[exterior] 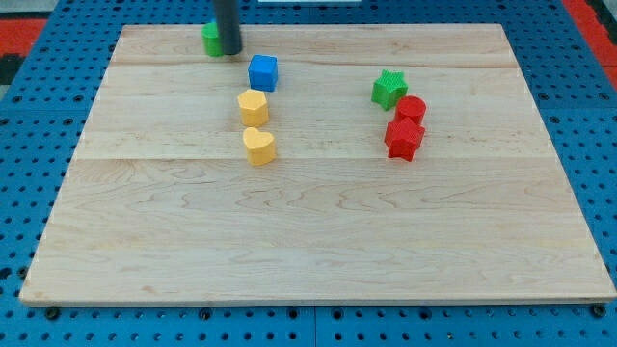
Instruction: Separate the triangle from the green circle
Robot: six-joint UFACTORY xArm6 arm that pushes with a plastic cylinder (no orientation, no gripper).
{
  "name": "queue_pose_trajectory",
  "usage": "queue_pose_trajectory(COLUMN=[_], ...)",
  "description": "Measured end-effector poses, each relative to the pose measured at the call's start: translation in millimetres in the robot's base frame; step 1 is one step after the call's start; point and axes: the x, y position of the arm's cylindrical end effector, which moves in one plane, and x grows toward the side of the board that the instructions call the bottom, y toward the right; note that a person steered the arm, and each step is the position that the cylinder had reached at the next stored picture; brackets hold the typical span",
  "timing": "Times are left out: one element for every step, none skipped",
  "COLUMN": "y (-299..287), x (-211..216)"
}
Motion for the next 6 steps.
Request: queue_pose_trajectory(y=[-20.8,-101.8,-129.8,-116.6,-34.0,82.0], x=[17.8,10.4,-50.2,-53.4,-52.3,-51.6])
